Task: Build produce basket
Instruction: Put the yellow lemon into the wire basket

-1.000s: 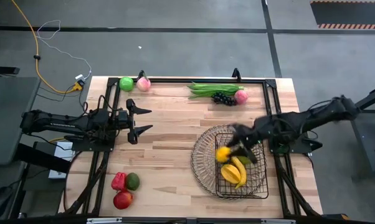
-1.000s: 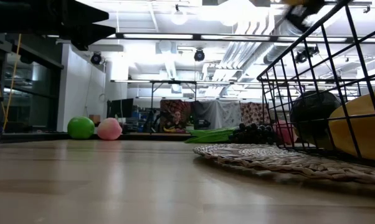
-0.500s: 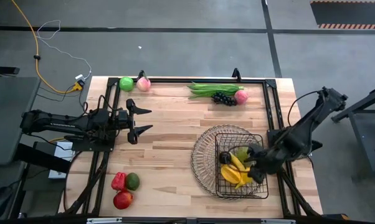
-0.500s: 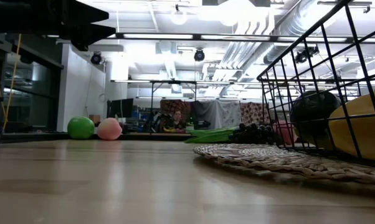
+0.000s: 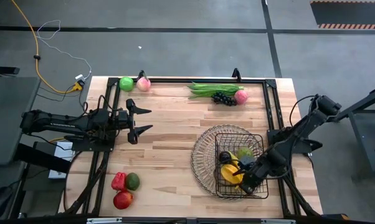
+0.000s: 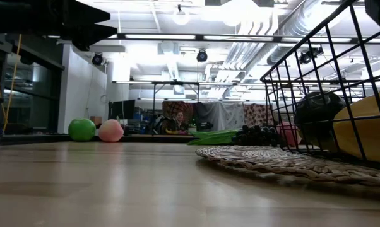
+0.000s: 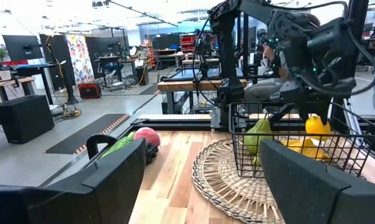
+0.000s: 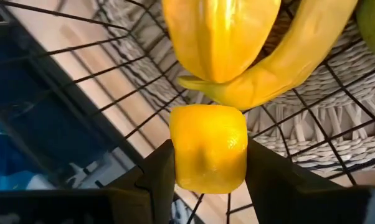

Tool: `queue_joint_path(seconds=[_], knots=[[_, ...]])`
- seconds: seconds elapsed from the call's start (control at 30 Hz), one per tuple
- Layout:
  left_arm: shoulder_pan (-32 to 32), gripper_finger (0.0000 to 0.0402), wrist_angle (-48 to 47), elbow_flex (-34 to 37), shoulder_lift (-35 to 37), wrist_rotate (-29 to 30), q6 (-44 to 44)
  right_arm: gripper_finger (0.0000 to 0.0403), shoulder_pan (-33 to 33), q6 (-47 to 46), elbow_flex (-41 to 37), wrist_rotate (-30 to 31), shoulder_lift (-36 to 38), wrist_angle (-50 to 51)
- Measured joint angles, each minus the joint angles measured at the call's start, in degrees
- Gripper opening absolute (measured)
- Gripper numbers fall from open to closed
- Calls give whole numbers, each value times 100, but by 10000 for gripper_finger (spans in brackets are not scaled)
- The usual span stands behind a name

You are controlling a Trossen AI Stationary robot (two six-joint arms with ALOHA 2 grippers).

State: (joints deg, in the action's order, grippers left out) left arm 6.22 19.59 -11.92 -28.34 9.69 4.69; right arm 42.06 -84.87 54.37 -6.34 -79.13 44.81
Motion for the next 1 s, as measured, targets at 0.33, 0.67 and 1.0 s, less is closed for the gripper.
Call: queue_joint_path(seconds=[0.33,0.67,1.0], knots=[[1,301,0,0,1,6,0,154,143,95,0,23,-208,191],[0,301,0,0,0,13,0,201,58,-52,0,-135,-208,264],[2,301,4,0,0,13,0,363,-195,757,249,-470,96,774]])
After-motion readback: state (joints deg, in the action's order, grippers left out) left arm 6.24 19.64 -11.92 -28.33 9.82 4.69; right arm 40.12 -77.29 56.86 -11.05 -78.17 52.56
